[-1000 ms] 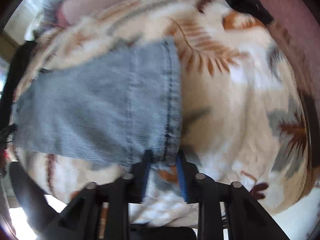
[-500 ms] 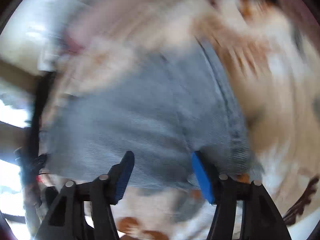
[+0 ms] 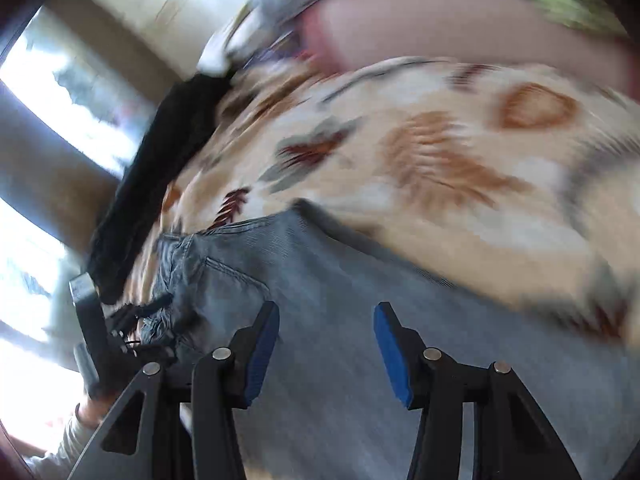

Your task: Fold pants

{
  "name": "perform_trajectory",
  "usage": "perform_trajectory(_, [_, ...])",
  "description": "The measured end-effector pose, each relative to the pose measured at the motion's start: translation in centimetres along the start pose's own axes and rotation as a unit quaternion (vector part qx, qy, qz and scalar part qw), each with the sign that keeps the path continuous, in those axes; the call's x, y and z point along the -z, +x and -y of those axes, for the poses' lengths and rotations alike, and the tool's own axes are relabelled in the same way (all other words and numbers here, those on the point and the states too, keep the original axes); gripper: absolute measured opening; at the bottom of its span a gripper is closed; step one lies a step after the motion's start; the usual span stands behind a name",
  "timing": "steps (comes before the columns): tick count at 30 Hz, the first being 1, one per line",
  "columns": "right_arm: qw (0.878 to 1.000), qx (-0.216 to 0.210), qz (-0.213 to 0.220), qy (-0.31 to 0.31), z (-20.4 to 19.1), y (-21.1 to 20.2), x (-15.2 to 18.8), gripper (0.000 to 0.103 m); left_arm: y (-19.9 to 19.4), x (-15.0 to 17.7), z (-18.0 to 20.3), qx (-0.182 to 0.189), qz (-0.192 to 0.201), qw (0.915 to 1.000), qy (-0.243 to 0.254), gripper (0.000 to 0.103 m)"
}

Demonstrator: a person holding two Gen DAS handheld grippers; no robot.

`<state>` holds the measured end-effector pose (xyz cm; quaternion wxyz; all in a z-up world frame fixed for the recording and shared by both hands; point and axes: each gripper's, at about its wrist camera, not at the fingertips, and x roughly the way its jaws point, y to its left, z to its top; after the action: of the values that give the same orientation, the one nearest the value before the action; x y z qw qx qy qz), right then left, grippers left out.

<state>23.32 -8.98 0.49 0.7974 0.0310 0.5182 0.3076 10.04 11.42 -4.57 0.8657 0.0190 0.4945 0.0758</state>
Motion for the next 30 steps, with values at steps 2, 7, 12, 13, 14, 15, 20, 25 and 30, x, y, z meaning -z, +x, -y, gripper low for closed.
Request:
perform_trajectory(2, [0.999,0.016,-0.010,-0.030,-1.4,2.5,-1.7,0.053,-0.1,0.3,0.0,-0.001,0.012,0.9999,-0.001,0.076])
perform_trajectory(7, [0.992,0.062,-0.078,-0.083,-2.1,8.9,-3.9,0.013,0.3,0.6,-0.4,0.015,0.021,0.9996,-0.014,0.077])
perform_trajectory(12, [0.980,0.146,-0.031,-0.134,-3.3,7.9,-4.0,0.002,0.0,1.1,-0.1,0.019,0.033,0.9992,-0.010,0.077])
perform_trajectory(13, [0.978,0.156,-0.042,-0.135,-3.0,8.6,-3.9,0.002,0.2,0.7,-0.1,0.019,0.034,0.9992,-0.010,0.077])
perform_trajectory(14, [0.974,0.169,-0.053,-0.141,-2.8,9.4,-3.5,0.002,0.2,0.6,-0.1,0.018,0.034,0.9992,-0.010,0.078])
perform_trajectory(15, [0.970,0.178,-0.052,-0.155,-2.9,10.0,-3.0,0.002,0.2,0.6,0.0,0.016,0.036,0.9992,-0.009,0.078])
perform_trajectory(20, [0.983,0.161,0.007,-0.086,-1.7,6.9,-2.9,0.008,0.2,0.7,0.1,0.012,0.042,0.9990,-0.007,0.078])
perform_trajectory(25, [0.995,0.084,0.043,-0.016,-1.1,0.6,0.9,0.008,0.2,0.8,0.2,0.008,0.046,0.9989,-0.006,0.079])
perform_trajectory(30, [0.993,0.091,-0.037,0.061,3.8,4.0,4.2,0.017,0.2,0.8,0.5,0.001,0.050,0.9988,-0.003,0.080])
